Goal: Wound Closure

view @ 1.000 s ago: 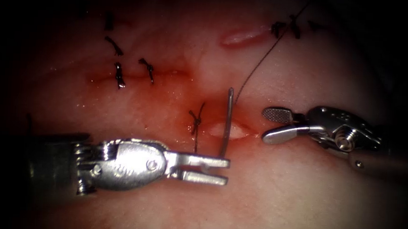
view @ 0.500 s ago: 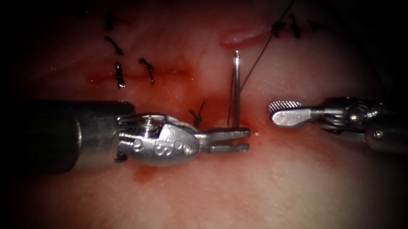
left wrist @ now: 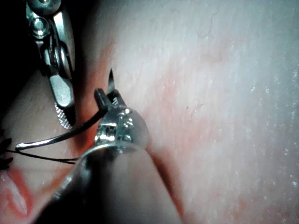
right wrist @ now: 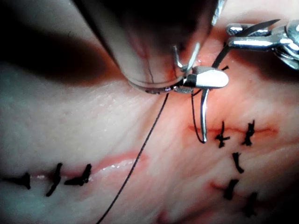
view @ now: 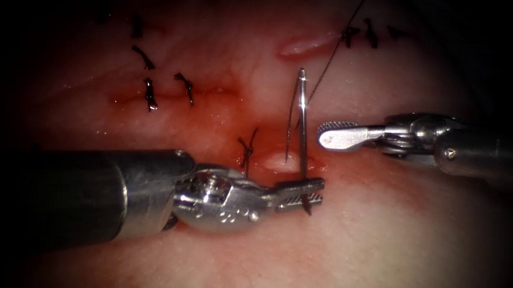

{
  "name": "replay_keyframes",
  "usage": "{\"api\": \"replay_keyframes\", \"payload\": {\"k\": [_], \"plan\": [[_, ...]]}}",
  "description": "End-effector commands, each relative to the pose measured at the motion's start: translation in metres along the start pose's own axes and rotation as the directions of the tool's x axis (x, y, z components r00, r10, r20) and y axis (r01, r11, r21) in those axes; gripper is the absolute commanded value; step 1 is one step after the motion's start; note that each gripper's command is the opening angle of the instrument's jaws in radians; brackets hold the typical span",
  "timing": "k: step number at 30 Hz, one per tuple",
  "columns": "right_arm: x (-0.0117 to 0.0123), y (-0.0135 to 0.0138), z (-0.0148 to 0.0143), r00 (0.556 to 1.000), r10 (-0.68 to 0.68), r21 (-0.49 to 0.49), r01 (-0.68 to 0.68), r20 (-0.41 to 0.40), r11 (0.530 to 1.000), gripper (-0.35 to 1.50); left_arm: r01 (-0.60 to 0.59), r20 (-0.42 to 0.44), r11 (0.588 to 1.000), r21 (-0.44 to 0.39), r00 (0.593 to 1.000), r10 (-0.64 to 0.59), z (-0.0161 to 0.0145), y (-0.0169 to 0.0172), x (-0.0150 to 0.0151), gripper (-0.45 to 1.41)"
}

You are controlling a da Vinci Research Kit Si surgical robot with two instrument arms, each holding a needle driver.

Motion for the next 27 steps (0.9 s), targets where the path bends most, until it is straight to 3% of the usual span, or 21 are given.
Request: {"api": "replay_keyframes", "payload": {"k": [1,13,17,24,27], "plan": [[-0.0001,-0.0001,0.0019,1.000,-0.008,0.001,0.008,0.012,1.000,1.11,-0.003,0.001,1.000,0.001,1.000,0.003,0.0008,0.0000,-0.0001,-0.45],[0.0004,-0.0005,0.0025,1.000,-0.001,0.004,0.001,0.017,1.000,1.11,-0.044,-0.010,0.999,-0.016,0.999,0.044,0.0013,0.0012,0.0000,-0.45],[0.0001,-0.0004,0.0030,1.000,-0.005,0.009,0.005,0.020,1.000,0.94,-0.044,-0.013,0.999,-0.017,0.999,0.044,0.0013,0.0012,0.0000,-0.45],[0.0002,0.0000,0.0035,1.000,-0.009,0.007,0.009,0.015,1.000,0.89,-0.044,-0.016,0.999,-0.018,0.999,0.044,0.0013,0.0012,0.0000,-0.45],[0.0002,0.0001,0.0037,1.000,-0.010,0.006,0.010,0.013,1.000,0.71,-0.050,-0.016,0.999,-0.017,0.999,0.050,0.0013,0.0012,0.0001,-0.45]]}}
